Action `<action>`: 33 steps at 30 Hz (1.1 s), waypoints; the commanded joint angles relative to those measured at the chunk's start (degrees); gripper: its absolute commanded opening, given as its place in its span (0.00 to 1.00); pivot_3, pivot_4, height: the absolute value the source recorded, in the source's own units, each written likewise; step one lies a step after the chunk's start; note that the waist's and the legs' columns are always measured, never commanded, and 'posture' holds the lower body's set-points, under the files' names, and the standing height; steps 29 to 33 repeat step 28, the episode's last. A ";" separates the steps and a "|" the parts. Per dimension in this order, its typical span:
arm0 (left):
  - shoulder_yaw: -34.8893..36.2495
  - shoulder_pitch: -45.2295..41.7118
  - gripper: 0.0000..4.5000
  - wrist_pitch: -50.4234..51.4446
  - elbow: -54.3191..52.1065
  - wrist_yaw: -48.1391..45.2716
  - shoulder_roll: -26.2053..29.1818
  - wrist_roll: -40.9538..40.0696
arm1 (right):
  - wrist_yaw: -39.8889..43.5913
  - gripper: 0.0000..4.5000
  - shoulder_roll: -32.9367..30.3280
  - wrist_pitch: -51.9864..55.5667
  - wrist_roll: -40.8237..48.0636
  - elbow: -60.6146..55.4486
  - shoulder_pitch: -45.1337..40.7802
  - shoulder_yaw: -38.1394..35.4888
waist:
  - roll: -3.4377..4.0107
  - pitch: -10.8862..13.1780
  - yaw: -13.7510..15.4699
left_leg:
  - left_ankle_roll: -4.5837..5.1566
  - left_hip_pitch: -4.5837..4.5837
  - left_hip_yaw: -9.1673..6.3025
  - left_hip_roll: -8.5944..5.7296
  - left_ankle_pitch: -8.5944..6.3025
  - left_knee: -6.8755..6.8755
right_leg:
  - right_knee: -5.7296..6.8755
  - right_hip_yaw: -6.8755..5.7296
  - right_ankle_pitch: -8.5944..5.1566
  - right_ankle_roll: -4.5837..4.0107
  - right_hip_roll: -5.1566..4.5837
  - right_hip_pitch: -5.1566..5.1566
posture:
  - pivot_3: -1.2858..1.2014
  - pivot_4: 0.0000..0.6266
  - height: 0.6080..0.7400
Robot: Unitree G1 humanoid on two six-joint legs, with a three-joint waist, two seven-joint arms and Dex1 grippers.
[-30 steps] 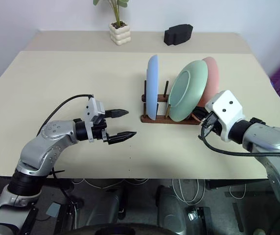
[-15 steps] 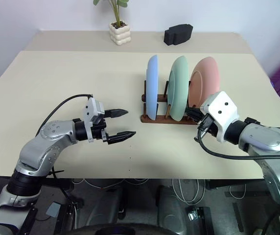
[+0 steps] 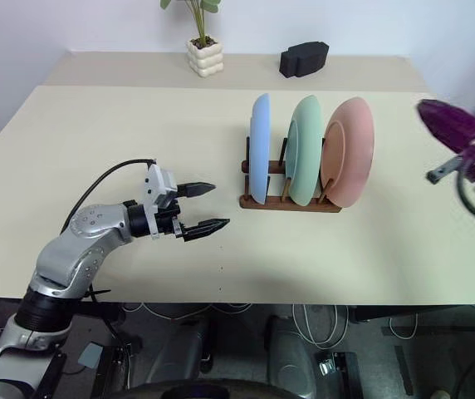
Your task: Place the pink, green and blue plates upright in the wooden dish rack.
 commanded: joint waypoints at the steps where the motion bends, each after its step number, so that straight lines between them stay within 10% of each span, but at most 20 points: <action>1: 4.14 -0.10 1.00 -3.72 3.82 0.18 1.97 1.73 | 4.08 0.00 4.59 -2.37 2.25 2.40 7.66 -3.69 | 0.01 0.00 -0.06 | 0.01 0.02 0.01 0.00 0.00 0.00 | 0.02 0.02 0.00 0.00 0.00 0.00 | 0.52 0.24 1.00; 8: 7.93 4.02 1.00 -7.73 9.30 0.37 4.25 3.46 | 5.62 0.00 11.98 -9.02 -2.91 4.95 18.43 6.28 | 0.31 -0.12 -1.12 | 0.07 0.24 0.29 0.08 -0.04 -0.02 | 0.11 0.27 0.00 0.00 0.01 0.00 | 0.52 0.24 1.00; 33: 8.64 6.90 1.00 -4.08 4.28 3.36 3.69 2.84 | 4.93 0.00 11.67 -15.22 -4.88 15.42 13.09 14.23 | 0.30 -0.12 -1.26 | 0.07 0.23 0.29 0.18 -0.04 -0.01 | 0.10 0.27 0.02 -0.01 0.05 0.01 | 0.52 0.24 1.00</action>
